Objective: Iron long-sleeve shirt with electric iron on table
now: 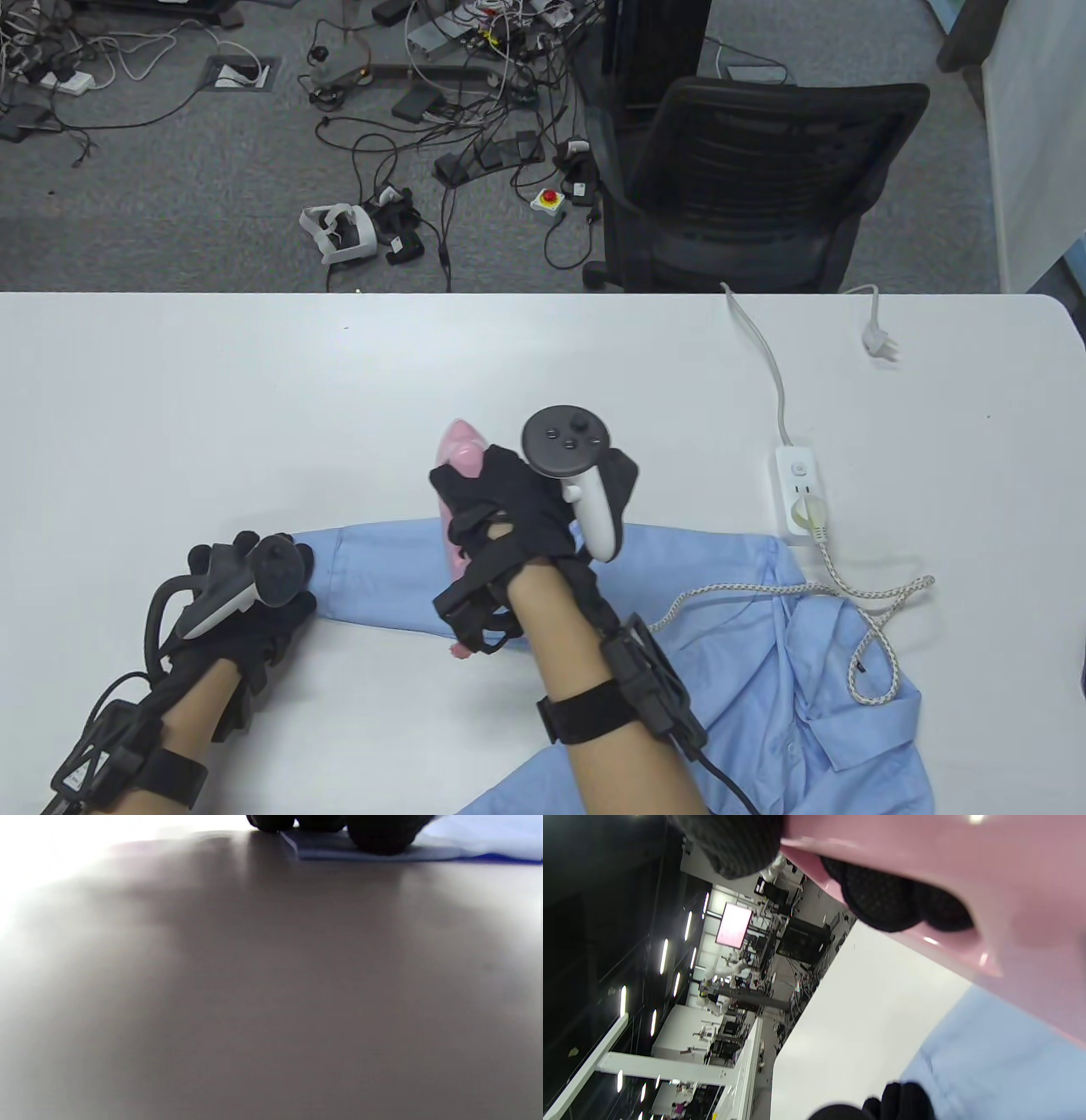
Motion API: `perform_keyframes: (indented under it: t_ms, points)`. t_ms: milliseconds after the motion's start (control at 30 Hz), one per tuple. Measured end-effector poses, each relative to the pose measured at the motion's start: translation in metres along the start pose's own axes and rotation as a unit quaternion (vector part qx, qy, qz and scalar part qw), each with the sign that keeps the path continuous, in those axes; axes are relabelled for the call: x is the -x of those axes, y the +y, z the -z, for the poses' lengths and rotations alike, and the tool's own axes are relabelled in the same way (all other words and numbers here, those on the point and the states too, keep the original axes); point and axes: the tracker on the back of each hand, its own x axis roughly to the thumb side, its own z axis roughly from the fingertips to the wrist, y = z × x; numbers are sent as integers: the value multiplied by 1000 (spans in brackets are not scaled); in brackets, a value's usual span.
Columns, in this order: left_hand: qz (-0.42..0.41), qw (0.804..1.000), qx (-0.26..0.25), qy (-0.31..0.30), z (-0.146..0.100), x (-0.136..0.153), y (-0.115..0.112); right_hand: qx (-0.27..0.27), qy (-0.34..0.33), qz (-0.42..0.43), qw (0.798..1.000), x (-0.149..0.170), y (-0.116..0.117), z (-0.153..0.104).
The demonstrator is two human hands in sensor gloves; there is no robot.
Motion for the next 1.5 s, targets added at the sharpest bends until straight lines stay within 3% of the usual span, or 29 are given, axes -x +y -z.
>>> perform_keyframes:
  t_ms: [167,300,467,733,833,1067,1233,1500]
  points:
    - [-7,1000,1,-1,0,1,0,-54,20,28,998,14,66,31]
    - [-6,1000,1,-2,0,1,0,-93,50,64,992,32,101,53]
    - [-7,1000,1,-2,0,1,0,-111,78,80,988,45,124,69]
    - [-8,1000,2,-2,0,1,0,-111,101,86,985,59,138,87]
    - [0,1000,0,0,0,0,1,-126,102,85,983,59,141,89]
    - [15,1000,0,-2,-2,-5,-1,-97,132,84,983,61,136,90]
    - [79,997,-25,9,-5,-19,-3,-79,158,79,981,74,111,85]
    - [94,995,-27,17,-6,-24,-5,-53,177,80,980,99,64,76]
